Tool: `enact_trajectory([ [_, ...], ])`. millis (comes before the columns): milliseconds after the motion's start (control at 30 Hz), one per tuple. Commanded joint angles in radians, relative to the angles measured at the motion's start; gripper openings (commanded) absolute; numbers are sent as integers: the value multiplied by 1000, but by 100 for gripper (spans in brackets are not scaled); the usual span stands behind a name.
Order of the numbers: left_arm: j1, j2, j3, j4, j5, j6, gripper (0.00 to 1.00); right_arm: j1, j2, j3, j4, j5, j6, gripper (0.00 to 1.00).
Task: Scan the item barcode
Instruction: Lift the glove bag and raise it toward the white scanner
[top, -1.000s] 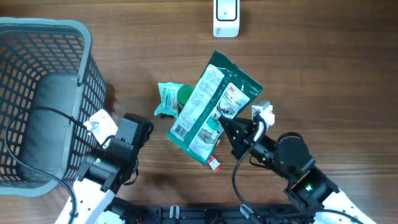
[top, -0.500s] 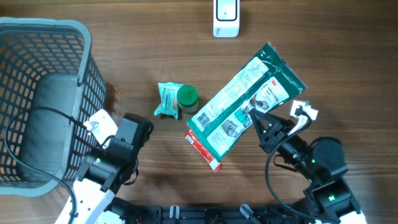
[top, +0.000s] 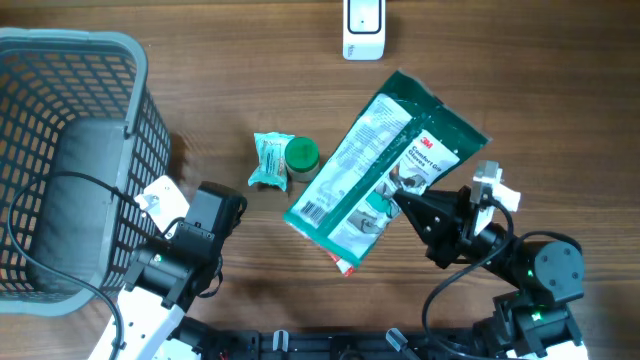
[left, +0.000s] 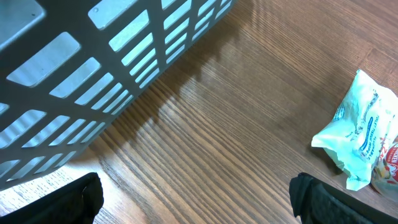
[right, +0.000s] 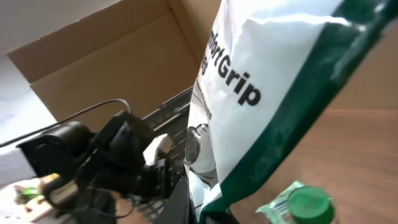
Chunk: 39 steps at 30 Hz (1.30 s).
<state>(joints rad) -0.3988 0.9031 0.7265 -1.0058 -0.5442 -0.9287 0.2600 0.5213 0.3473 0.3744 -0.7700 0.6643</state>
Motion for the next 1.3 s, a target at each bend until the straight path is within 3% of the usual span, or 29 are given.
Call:
enact_trajectory([
  [0,5,-6,-3,0,-3,8,100,-36,-9,4,-49,-36,104,4],
  [200,5,-6,-3,0,-2,8,100,-241,126,4,-110,-35,358,4],
  [333,5,-6,-3,0,-3,8,100,-277,290,4,-95,-68,542,4],
  [567,5,-6,-3,0,-3,8,100,-277,382,4,141,-199,540,4],
  [733,5,-6,-3,0,-3,8,100,-277,382,4,414,-470,86,4],
  [833,5,-6,-3,0,-3,8,100,-277,382,5,627,-490,35,4],
  [900,5,-6,-3,0,-3,8,100,-277,383,6,682,-428,-40,4],
  [1167,5,-6,-3,0,-3,8,100,-277,451,8,577,128,-615,5],
  [1267,5,-6,-3,0,-3,8,100,-277,517,31,579,219,-761,4],
])
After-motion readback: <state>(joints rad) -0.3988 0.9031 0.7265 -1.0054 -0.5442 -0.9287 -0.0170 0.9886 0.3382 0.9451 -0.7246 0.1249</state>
